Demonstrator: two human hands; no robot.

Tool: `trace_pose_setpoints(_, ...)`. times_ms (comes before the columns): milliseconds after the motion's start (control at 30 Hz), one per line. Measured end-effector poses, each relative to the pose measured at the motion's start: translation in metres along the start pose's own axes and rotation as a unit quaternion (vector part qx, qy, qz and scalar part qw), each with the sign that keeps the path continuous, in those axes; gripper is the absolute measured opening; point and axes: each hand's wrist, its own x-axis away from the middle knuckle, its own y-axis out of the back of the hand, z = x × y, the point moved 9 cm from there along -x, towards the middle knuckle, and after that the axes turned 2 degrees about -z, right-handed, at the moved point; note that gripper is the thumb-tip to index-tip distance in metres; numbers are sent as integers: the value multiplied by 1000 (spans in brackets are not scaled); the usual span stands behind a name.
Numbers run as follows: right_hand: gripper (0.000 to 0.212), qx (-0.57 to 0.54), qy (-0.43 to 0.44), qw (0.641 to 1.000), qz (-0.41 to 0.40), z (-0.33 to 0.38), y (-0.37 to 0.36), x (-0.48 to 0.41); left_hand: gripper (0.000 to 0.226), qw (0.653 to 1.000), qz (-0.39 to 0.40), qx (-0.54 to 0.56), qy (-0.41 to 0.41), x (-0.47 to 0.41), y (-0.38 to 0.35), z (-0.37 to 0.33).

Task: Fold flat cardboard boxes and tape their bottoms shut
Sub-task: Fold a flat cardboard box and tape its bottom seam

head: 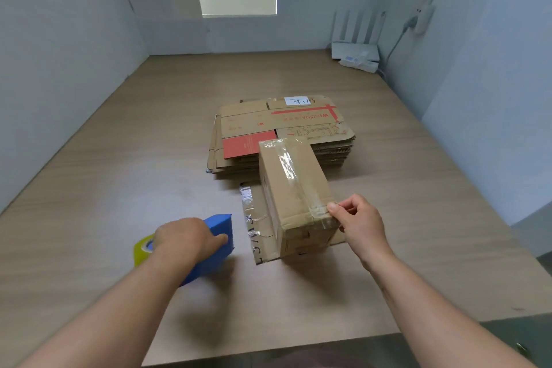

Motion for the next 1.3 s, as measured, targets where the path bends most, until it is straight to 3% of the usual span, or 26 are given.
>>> trace_pose_setpoints(267,25,48,33,998,-5,8,-2,-3,48,984,24,170,35,2,-55,14)
trace_pose_setpoints(333,25,57,37,998,-6,9,-1,-3,52,988,10,151,44,7,-55,15)
trace_pose_setpoints(400,25,62,41,997,-6,10,-1,-4,56,985,-52,161,42,15,-41,7)
trace_pose_setpoints(433,24,65,43,997,-4,9,-2,-4,59,971,-97,218,19,20,-29,-4)
trace_pose_setpoints(500,24,71,48,996,-2,9,-3,-2,66,906,-146,390,-73,39,-2,-42)
trace_pose_setpoints(600,22,78,58,995,-2,12,-3,-2,57,815,-108,534,-198,64,26,-110)
trace_pose_setpoints(667,23,96,61,994,-3,12,-1,-2,62,793,-71,579,-174,63,24,-131)
trace_pose_setpoints(767,35,141,54,988,3,14,-3,-1,70,794,-33,598,-101,56,12,-134)
trace_pose_setpoints(900,84,278,51,959,2,31,-18,-2,75,808,-4,588,-36,50,7,-134)
trace_pose_setpoints(967,95,324,49,945,17,36,-27,-4,74,824,-7,567,-3,46,6,-131)
trace_pose_setpoints(1067,84,324,34,944,46,27,-30,-9,64,817,-10,577,16,43,3,-128)
trace_pose_setpoints(1200,36,219,38,971,86,19,-24,-19,55,754,33,655,46,41,-9,-126)
trace_pose_setpoints(1300,37,172,62,979,94,23,-19,-25,54,724,74,684,62,42,-15,-125)
